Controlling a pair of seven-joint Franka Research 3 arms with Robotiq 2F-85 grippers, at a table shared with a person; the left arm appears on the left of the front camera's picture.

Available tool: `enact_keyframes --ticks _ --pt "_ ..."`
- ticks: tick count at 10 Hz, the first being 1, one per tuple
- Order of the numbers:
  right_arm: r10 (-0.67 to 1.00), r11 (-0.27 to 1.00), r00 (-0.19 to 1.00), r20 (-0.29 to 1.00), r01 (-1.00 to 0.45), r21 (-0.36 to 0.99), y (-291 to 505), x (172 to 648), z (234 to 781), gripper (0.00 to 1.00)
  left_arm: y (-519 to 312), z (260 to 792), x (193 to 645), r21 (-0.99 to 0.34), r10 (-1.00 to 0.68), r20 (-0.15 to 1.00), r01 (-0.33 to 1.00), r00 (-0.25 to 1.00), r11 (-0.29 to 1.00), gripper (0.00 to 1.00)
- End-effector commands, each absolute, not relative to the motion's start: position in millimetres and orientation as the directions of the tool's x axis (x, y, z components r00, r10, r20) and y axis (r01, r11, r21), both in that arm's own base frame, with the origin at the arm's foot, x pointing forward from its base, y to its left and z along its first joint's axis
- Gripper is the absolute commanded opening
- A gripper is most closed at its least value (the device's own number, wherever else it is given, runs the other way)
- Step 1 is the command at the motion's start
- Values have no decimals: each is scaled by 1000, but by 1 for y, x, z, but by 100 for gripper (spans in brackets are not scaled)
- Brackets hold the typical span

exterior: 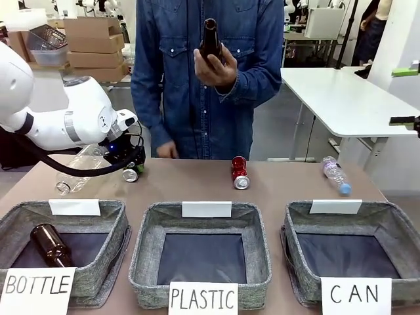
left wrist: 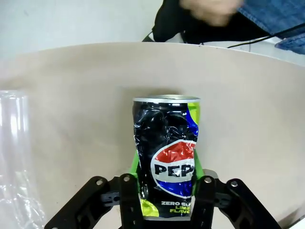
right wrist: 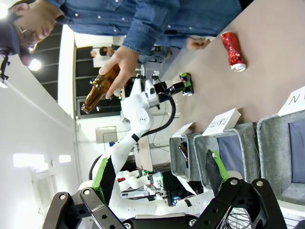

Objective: Sort the can waste into the basket.
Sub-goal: Pick up the can waste from the table and place it in the right Fabric basket.

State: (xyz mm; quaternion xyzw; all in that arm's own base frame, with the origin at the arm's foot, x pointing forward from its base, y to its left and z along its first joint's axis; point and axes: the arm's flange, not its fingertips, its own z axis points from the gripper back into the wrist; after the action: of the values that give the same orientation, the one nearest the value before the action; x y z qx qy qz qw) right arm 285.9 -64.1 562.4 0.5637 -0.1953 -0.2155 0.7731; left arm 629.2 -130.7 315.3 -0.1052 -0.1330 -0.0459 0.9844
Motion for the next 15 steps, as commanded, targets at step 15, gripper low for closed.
enact_keyframes --ticks 15 --pt "-551 264 831 76 87 961 -63 289 563 100 172 596 391 -689 -158 466 469 871 553 0"
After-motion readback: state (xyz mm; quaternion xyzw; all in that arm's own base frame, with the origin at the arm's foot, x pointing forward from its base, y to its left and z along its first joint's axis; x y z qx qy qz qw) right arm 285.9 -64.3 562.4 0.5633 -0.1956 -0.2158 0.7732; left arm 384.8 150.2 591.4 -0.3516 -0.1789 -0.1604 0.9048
